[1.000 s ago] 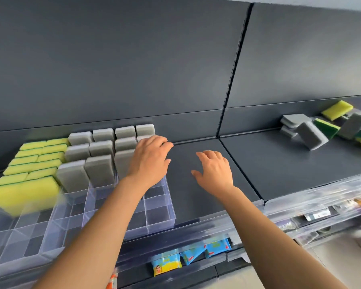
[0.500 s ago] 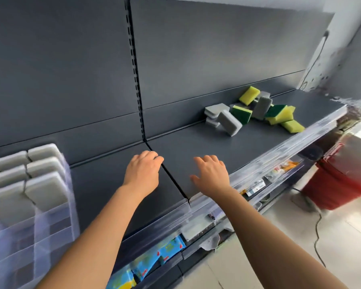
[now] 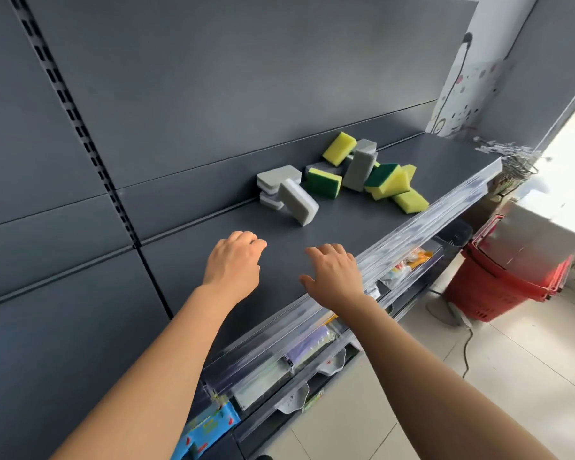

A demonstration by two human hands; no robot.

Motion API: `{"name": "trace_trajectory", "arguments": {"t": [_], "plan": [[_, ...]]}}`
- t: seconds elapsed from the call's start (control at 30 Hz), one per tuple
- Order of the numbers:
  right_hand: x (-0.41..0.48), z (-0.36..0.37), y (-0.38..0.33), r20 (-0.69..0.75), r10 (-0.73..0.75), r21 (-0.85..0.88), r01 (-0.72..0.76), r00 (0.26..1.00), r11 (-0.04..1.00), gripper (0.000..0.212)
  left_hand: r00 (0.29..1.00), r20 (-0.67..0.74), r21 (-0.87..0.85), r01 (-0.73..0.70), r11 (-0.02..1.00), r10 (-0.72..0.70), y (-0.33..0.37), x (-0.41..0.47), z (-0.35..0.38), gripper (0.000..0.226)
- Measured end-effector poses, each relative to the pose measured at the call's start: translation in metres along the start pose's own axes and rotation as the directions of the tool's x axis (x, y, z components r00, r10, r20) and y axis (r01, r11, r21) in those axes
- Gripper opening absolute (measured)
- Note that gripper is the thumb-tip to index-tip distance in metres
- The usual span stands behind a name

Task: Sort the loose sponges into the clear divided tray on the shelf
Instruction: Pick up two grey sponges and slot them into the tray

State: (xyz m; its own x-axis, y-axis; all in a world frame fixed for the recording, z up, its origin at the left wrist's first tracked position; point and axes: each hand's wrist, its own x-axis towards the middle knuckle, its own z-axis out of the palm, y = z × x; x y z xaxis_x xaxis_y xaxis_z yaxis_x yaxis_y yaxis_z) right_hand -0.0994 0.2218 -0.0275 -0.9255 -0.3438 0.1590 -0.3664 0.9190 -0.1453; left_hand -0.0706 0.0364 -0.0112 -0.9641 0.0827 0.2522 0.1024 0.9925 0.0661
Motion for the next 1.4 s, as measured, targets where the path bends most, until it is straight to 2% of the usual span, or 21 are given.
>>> {"name": "trace_trajectory", "arguments": {"t": [0.23, 0.47, 0.57, 0.67, 0.73, 0.77, 0.8, 0.87, 0.93, 0.97, 1.03, 1.07, 1.13, 1.2, 1.33, 1.4], "plan": [[0.060, 0.013, 0.033, 0.002, 0.009, -0.012, -0.009, 1.000, 1.000, 0.047, 0.999, -0.023, -0.011, -0.036, 0.999, 0.036, 0.011, 0.083, 0.022, 0.043], [0.121, 0.026, 0.056, 0.006, 0.058, -0.049, -0.057, 0.998, 0.997, 0.042, 0.991, -0.033, 0.042, -0.127, 0.991, 0.129, 0.009, 0.164, 0.044, 0.071], [0.141, 0.032, 0.061, -0.004, 0.082, -0.018, -0.082, 0.997, 0.996, 0.044, 0.982, 0.018, 0.069, -0.187, 0.980, 0.186, 0.005, 0.188, 0.057, 0.068], [0.154, 0.038, 0.067, -0.048, 0.105, 0.064, -0.102, 0.993, 0.993, 0.044, 0.982, -0.049, -0.024, -0.182, 0.983, 0.181, 0.001, 0.204, 0.063, 0.048], [0.160, 0.041, 0.070, -0.102, 0.159, 0.238, -0.131, 0.982, 0.962, 0.045, 0.990, -0.081, -0.182, -0.131, 0.975, 0.118, -0.001, 0.213, 0.063, 0.034], [0.163, 0.041, 0.071, -0.116, 0.207, 0.376, -0.150, 0.972, 0.915, 0.044, 0.995, -0.068, -0.292, -0.089, 0.952, 0.072, -0.002, 0.217, 0.062, 0.029], [0.166, 0.040, 0.073, -0.113, 0.255, 0.527, -0.160, 0.960, 0.835, 0.042, 0.999, -0.038, -0.407, -0.041, 0.913, 0.028, -0.002, 0.221, 0.061, 0.026], [0.175, 0.036, 0.075, -0.059, 0.330, 0.785, -0.161, 0.942, 0.598, 0.037, 0.999, 0.039, -0.595, 0.040, 0.803, -0.021, -0.004, 0.229, 0.057, 0.024], [0.184, 0.032, 0.078, 0.010, 0.370, 0.910, -0.162, 0.929, 0.382, 0.031, 0.998, 0.055, -0.663, 0.063, 0.746, -0.035, -0.004, 0.235, 0.055, 0.019], [0.187, 0.031, 0.080, 0.016, 0.390, 0.930, -0.156, 0.921, 0.332, 0.028, 0.998, 0.017, -0.654, 0.060, 0.755, -0.064, -0.004, 0.237, 0.055, 0.016], [0.193, 0.029, 0.085, -0.014, 0.432, 0.933, -0.144, 0.902, 0.331, 0.019, 0.980, -0.099, -0.570, 0.088, 0.817, -0.174, -0.005, 0.241, 0.059, 0.019], [0.196, 0.028, 0.089, -0.022, 0.448, 0.927, -0.149, 0.894, 0.343, 0.017, 0.969, -0.110, -0.500, 0.137, 0.855, -0.220, -0.006, 0.243, 0.061, 0.023], [0.199, 0.028, 0.094, -0.004, 0.458, 0.923, -0.174, 0.889, 0.344, 0.018, 0.962, 0.022, -0.341, 0.263, 0.902, -0.272, -0.009, 0.243, 0.070, 0.034], [0.202, 0.027, 0.099, 0.010, 0.456, 0.921, -0.187, 0.890, 0.343, 0.019, 0.922, 0.190, -0.322, 0.382, 0.866, -0.336, -0.009, 0.242, 0.076, 0.046], [0.205, 0.023, 0.105, -0.024, 0.456, 0.911, -0.168, 0.890, 0.376, 0.016, 0.867, 0.277, -0.412, 0.496, 0.764, -0.414, -0.007, 0.251, 0.069, 0.075], [0.206, 0.020, 0.107, -0.036, 0.455, 0.912, -0.157, 0.890, 0.378, 0.016, 0.809, 0.354, -0.482, 0.588, 0.649, -0.469, -0.007, 0.253, 0.062, 0.078]]}}
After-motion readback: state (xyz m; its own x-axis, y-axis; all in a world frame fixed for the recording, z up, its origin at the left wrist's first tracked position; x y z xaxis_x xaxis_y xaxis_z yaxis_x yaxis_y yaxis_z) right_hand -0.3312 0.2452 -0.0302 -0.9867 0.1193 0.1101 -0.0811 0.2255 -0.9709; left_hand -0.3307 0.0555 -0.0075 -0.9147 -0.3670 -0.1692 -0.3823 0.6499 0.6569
